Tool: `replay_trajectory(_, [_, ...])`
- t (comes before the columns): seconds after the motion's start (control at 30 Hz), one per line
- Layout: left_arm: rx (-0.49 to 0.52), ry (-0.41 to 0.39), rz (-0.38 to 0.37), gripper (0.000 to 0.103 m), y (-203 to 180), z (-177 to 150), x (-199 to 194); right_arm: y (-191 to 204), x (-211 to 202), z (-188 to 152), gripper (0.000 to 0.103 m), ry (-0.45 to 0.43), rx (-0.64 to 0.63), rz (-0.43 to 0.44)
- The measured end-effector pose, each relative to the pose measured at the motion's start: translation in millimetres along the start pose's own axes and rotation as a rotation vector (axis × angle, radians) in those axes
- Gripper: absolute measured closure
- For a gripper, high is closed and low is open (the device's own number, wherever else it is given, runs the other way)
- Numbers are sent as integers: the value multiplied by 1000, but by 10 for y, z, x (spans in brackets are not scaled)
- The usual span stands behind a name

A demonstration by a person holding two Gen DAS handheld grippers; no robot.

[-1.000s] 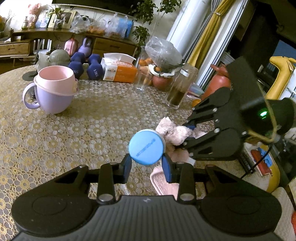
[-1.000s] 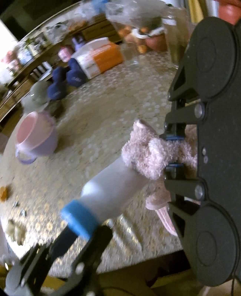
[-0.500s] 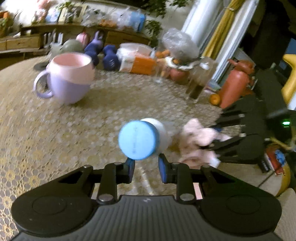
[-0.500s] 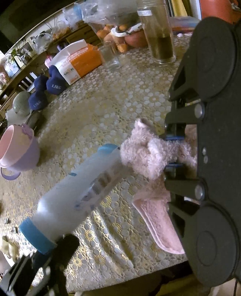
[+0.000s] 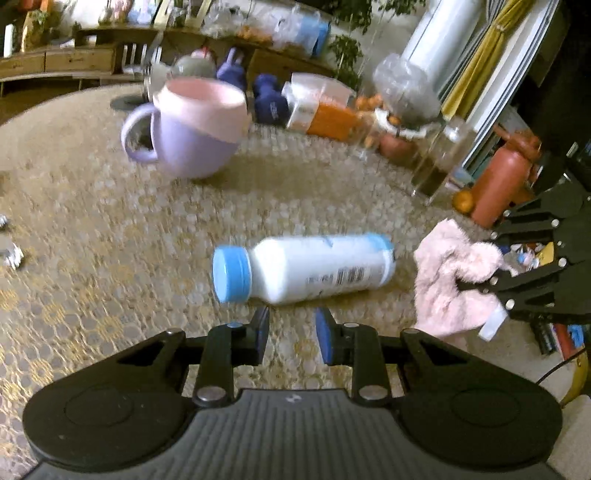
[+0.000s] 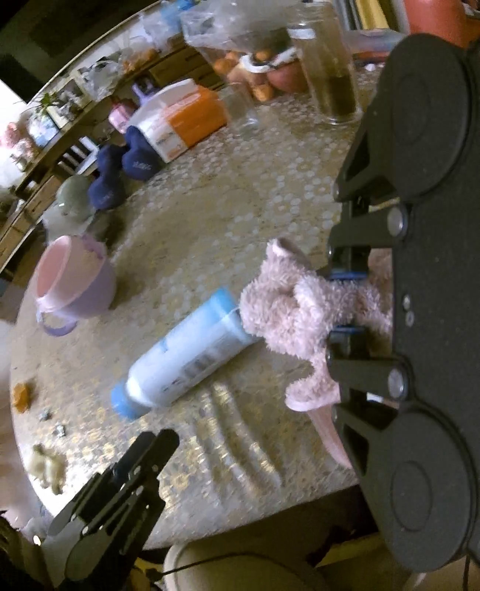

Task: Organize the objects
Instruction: 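Grasp the bottle by its blue cap again with the left gripper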

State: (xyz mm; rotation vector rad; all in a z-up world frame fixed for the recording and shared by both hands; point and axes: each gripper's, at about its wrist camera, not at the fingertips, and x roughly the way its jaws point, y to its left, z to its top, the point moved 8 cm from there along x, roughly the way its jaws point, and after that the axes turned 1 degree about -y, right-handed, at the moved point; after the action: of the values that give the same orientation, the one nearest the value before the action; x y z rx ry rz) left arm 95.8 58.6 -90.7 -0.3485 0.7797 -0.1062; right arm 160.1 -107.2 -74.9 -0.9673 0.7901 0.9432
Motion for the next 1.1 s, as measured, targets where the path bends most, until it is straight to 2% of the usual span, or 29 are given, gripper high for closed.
replay_trajectory(0.13, [-8, -42, 55, 73, 113, 198, -38, 84, -78, 185, 83, -37, -27, 16])
replay_trajectory(0.17, [-18, -44, 72, 68, 163, 238, -24, 108, -85, 232, 83, -44, -35, 19])
replay_trajectory(0.2, [-27, -47, 83, 56, 224, 274, -5, 129, -89, 276, 83, -50, -44, 22])
replay_trajectory(0.27, [-28, -37, 110, 40, 326, 315, 69, 163, -82, 353, 83, -58, -55, 30])
replay_trajectory(0.4, [-28, -12, 108, 40, 428, 328, 181, 230, -71, 494, 83, -71, -80, 46])
replay_trajectory(0.5, [-80, 15, 85, 40, 492, 319, 286, 271, -41, 646, 83, -88, -94, 59])
replay_trajectory(0.63, [-96, 8, 76, 41, 495, 338, 299, 354, 78, 850, 83, -102, -110, 77])
replay_trajectory(0.73, [-85, 1, 58, 50, 462, 341, 295, 379, 207, 948, 83, -96, -105, 92])
replay_trajectory(0.8, [-79, 1, 43, 66, 434, 352, 297, 373, 291, 964, 83, -83, -104, 94])
replay_trajectory(0.83, [-74, 2, 37, 69, 421, 355, 295, 365, 321, 967, 83, -78, -101, 95])
replay_trajectory(1.1, [-45, -5, 45, 74, 389, 364, 302, 263, 374, 866, 82, -32, -84, 90])
